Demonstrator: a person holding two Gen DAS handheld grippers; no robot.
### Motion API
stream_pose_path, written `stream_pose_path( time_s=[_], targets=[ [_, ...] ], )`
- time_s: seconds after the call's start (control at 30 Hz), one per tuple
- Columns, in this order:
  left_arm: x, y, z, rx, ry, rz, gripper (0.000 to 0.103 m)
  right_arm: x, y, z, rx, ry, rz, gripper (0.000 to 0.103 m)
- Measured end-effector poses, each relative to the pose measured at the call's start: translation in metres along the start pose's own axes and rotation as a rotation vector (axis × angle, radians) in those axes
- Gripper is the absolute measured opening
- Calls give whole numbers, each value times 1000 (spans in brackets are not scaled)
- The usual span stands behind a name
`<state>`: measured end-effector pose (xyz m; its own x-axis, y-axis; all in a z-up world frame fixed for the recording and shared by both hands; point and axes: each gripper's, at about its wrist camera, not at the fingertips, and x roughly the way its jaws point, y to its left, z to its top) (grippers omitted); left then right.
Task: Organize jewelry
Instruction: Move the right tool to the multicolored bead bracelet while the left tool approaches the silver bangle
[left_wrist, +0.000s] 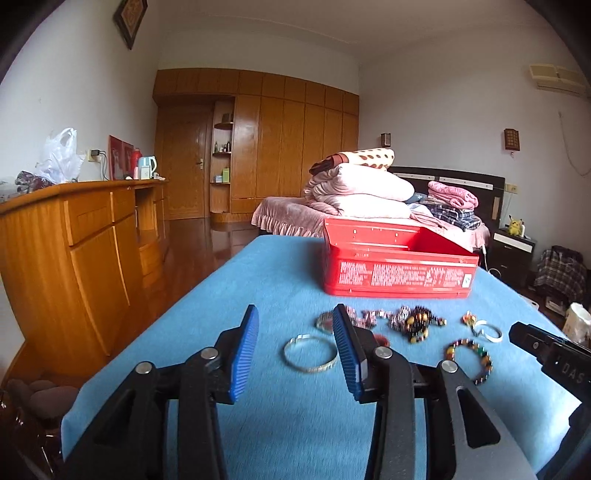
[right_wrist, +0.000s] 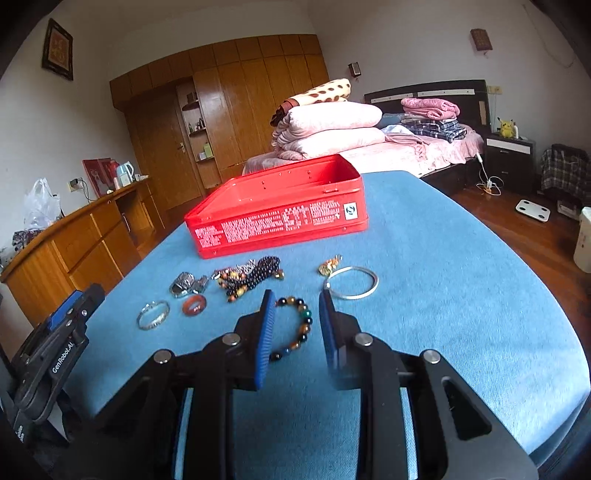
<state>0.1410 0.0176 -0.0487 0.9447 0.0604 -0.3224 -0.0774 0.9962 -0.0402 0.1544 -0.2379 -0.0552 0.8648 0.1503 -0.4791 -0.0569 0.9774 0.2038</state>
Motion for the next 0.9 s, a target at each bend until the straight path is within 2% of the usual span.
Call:
stream_pose_path(
  time_s=[0.2,0.53,0.8,0.9],
  targets=[
    [0,1,-19,1,39,-23,42,11,2,-11,4,39,-23,25],
    [8,-3,-22,7,56,-38,43,30,-2,-13,31,92,-15,25],
    [12,1,-22,-8,66,-45,43,36,7,-13,-8,98,-38,25],
    [12,1,-22,-10,70,-48,43,37,10,-14,-42,104,-63,21]
  ],
)
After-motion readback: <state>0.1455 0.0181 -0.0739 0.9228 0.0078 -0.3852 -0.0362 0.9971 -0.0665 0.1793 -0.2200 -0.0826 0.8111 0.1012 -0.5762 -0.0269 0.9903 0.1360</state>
